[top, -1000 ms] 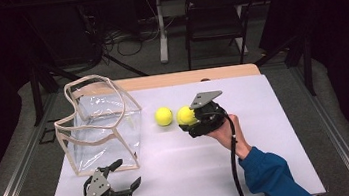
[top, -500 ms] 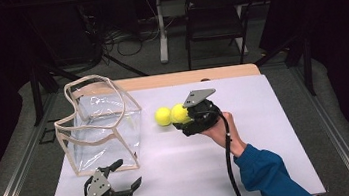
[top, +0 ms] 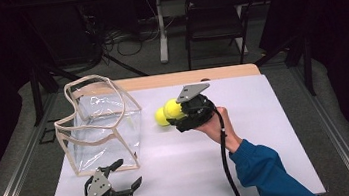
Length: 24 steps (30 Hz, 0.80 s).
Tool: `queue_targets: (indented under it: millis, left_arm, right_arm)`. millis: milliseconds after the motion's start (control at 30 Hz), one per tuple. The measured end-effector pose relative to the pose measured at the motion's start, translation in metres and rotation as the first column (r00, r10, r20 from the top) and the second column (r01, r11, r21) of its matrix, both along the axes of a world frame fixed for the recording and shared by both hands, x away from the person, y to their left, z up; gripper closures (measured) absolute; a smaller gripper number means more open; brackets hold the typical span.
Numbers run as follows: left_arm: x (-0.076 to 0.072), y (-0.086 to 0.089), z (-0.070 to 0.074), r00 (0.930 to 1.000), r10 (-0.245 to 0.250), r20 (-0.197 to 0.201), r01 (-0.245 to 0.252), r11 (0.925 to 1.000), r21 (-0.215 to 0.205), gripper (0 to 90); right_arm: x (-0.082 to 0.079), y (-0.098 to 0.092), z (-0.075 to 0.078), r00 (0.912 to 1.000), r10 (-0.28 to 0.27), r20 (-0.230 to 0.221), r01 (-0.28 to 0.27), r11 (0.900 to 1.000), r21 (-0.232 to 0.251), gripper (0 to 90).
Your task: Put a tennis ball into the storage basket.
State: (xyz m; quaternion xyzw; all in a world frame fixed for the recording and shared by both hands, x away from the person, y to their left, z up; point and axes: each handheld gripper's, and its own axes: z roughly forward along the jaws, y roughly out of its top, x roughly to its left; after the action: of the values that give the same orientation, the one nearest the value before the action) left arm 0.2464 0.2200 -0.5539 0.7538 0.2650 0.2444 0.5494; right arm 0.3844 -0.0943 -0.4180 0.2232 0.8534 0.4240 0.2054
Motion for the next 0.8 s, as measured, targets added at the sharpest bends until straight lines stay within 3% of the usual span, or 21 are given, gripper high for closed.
queue_targets:
  millis: [800]
  left_arm:
    - [0.003,-0.001,-0.001,1.0,-0.008,-0.002,0.008,1.0,-0.002,15.9]
  right_arm:
    - [0.011,0.013,0.021,0.9996,0.02,0.021,-0.02,1.0,0.019,25.8]
